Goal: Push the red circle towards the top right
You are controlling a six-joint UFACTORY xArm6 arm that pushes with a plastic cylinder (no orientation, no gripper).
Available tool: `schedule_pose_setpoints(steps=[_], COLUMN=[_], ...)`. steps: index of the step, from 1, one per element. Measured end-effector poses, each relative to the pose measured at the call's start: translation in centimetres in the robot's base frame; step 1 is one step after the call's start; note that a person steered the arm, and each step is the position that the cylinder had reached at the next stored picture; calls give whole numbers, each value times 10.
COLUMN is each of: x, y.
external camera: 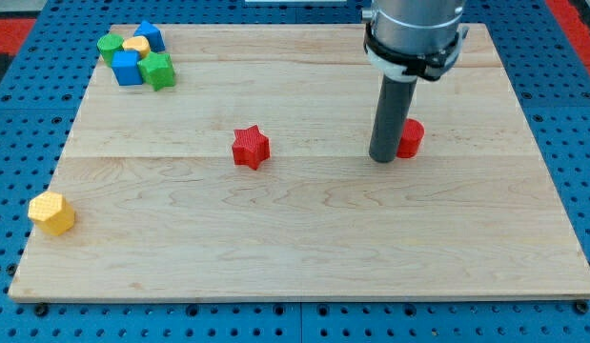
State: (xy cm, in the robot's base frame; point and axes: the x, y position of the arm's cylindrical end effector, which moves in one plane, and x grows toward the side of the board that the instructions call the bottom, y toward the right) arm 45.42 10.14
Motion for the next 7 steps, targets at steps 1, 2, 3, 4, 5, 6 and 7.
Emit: schedule_pose_setpoints(steps=[1, 2, 3, 4, 5, 6, 7], x=[7, -6, -16, -26, -32, -39, -39], y=[21, 28, 28, 28, 29, 35, 49])
